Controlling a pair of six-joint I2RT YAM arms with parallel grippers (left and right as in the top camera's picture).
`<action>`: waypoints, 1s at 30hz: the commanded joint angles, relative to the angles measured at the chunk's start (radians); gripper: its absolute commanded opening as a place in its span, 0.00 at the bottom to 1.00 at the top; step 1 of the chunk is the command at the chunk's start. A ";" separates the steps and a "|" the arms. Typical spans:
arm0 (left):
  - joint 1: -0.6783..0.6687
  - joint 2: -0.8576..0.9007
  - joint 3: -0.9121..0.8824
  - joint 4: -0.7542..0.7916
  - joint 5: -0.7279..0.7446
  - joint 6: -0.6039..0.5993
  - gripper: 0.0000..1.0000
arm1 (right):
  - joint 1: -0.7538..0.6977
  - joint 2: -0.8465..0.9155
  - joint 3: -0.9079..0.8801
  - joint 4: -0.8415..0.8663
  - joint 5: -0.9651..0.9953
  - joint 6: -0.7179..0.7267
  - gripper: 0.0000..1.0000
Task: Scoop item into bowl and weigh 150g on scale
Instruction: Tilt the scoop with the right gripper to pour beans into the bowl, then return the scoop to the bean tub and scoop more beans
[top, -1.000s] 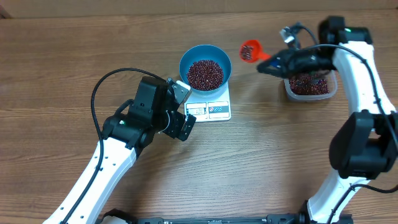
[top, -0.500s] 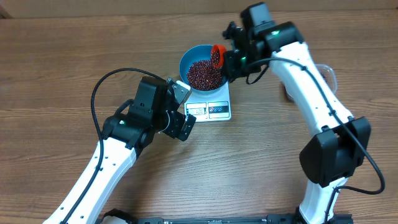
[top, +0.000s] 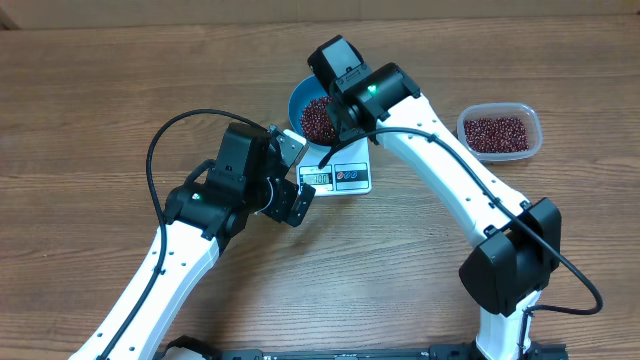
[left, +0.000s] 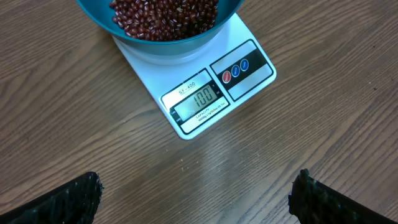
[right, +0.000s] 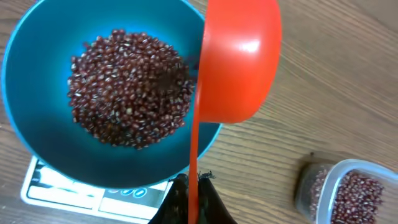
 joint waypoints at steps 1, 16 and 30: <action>-0.006 0.008 -0.003 0.003 -0.005 -0.006 1.00 | -0.004 0.000 0.035 0.005 0.032 0.004 0.04; -0.006 0.008 -0.003 0.003 -0.006 -0.006 1.00 | -0.181 -0.146 0.048 -0.034 -0.351 0.000 0.04; -0.006 0.008 -0.003 0.003 -0.005 -0.006 1.00 | -0.745 -0.319 0.022 -0.271 -0.457 -0.061 0.04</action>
